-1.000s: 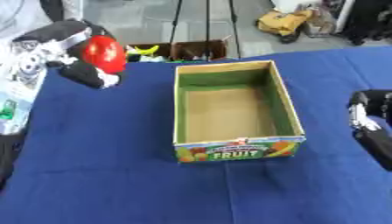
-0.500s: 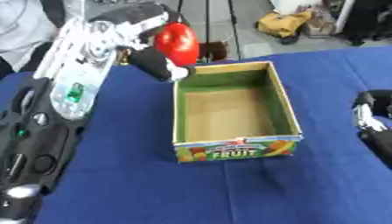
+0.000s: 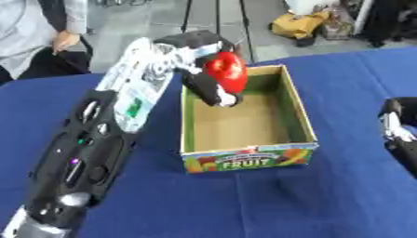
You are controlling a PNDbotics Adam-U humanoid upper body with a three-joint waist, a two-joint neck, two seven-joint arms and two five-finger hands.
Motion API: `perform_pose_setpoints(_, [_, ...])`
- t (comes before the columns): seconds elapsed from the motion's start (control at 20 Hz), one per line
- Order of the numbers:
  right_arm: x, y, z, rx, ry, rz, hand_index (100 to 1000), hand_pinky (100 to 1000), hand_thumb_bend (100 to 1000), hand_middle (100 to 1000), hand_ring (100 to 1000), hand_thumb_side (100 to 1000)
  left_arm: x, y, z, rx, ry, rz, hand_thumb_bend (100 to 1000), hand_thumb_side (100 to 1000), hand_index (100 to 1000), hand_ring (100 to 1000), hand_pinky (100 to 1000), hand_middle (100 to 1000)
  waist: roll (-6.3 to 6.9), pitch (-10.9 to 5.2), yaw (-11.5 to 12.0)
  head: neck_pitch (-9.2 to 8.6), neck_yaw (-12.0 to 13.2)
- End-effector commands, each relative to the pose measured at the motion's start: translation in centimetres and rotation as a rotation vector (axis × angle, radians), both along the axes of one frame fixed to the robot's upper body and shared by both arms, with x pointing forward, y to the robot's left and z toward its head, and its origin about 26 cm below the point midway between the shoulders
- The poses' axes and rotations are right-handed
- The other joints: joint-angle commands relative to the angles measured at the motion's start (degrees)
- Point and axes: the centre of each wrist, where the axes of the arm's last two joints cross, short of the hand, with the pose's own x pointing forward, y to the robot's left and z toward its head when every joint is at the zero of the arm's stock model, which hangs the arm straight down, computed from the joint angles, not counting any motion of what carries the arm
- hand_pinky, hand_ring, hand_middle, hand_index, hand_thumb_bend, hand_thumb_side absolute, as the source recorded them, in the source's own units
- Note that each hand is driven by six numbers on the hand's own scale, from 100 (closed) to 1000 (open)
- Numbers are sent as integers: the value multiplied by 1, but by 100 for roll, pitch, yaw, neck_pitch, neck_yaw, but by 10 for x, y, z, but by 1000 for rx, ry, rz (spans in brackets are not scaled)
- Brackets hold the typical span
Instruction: Pick up objects on the table and place them in the box.
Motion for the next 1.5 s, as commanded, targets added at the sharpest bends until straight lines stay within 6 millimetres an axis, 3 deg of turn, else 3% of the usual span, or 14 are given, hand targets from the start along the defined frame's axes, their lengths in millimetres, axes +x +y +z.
perform_pose_setpoints(0.05, [-1, 5, 11, -3, -41, 35, 672, 745, 100, 453, 548, 544, 0, -9, -1, 22, 1, 1, 100, 176, 655, 520, 206, 675, -24, -83, -45, -46, 62])
perform_pose_setpoints(0.5, [1, 9, 16, -2, -61, 61, 672, 745, 100, 452, 548, 546, 16, -41, -50, 118, 38, 27, 100, 179, 653, 545, 213, 672, -30, 15, -148, -115, 117])
perform_pose_setpoints(0.95, [1, 10, 18, -3, -70, 60, 672, 746, 100, 452, 547, 548, 21, -47, -89, 162, 18, 84, 100, 162, 680, 579, 245, 712, -34, 66, -209, -187, 146])
perform_pose_setpoints(1.05, [1, 10, 17, -4, -69, 60, 672, 746, 100, 452, 547, 547, 21, -48, -94, 181, 14, 81, 100, 160, 736, 644, 296, 759, -32, 68, -202, -191, 142])
perform_pose_setpoints(1.15, [1, 9, 17, -4, -68, 59, 672, 746, 100, 452, 547, 547, 21, -49, -97, 211, 18, 65, 100, 199, 798, 739, 446, 810, -31, 69, -198, -189, 138])
perform_pose_setpoints(1.25, [1, 9, 17, -3, -67, 58, 672, 745, 100, 451, 547, 547, 21, -49, -97, 233, 19, 47, 100, 272, 859, 778, 532, 863, -30, 69, -199, -184, 133])
perform_pose_setpoints(1.3, [1, 9, 17, -3, -67, 58, 672, 745, 100, 451, 547, 547, 20, -48, -96, 240, 18, 39, 100, 370, 903, 816, 583, 900, -28, 68, -200, -180, 131])
perform_pose_setpoints(1.4, [1, 9, 17, -4, -65, 57, 672, 745, 100, 451, 546, 546, 19, -47, -91, 250, 1, 23, 319, 586, 961, 882, 711, 943, -26, 66, -201, -169, 125])
perform_pose_setpoints(1.5, [1, 9, 16, -4, -65, 58, 671, 745, 100, 451, 546, 546, 18, -46, -84, 236, -30, 9, 458, 800, 972, 911, 777, 948, -25, 67, -200, -163, 117])
